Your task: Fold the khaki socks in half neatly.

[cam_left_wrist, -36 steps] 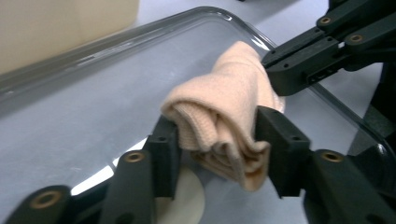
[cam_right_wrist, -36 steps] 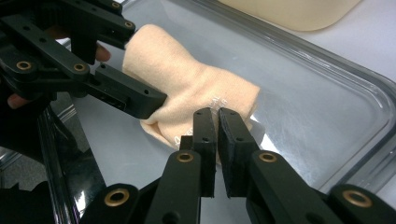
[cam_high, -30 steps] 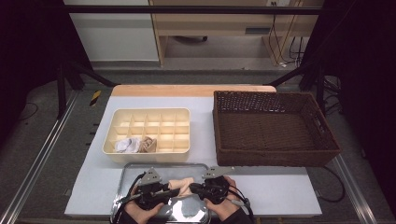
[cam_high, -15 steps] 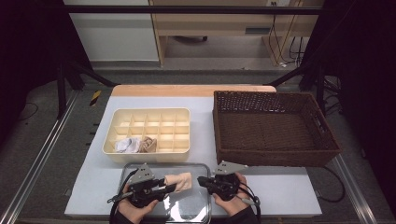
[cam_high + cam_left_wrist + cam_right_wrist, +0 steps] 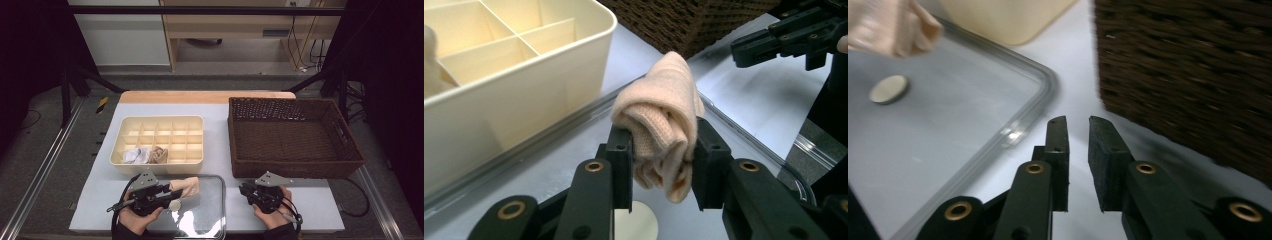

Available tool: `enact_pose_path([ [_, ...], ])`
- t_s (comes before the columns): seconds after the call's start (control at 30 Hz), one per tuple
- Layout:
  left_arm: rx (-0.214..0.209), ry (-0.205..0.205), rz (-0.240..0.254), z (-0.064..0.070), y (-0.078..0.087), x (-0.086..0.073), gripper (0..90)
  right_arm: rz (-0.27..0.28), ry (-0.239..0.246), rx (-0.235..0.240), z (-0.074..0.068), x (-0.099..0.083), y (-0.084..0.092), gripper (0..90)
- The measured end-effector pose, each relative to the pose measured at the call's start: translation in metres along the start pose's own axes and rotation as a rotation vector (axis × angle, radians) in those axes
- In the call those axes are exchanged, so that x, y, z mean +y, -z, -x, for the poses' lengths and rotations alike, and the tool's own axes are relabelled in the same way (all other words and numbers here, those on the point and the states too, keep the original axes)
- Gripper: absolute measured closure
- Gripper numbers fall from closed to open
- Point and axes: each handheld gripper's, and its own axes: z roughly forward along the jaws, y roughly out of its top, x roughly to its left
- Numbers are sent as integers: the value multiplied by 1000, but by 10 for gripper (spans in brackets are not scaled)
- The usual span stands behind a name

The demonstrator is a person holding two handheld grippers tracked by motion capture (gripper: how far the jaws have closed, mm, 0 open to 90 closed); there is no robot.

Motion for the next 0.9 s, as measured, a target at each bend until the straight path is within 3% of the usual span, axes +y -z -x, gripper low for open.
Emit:
enact_pose_path([
  [0.4, 52, 10, 1, -16, 11, 20, 661, -15, -41, -103, 22, -13, 16, 716],
  [0.9, 96, -2, 7, -24, 17, 49, 660, -12, -33, -127, 26, -12, 19, 680],
])
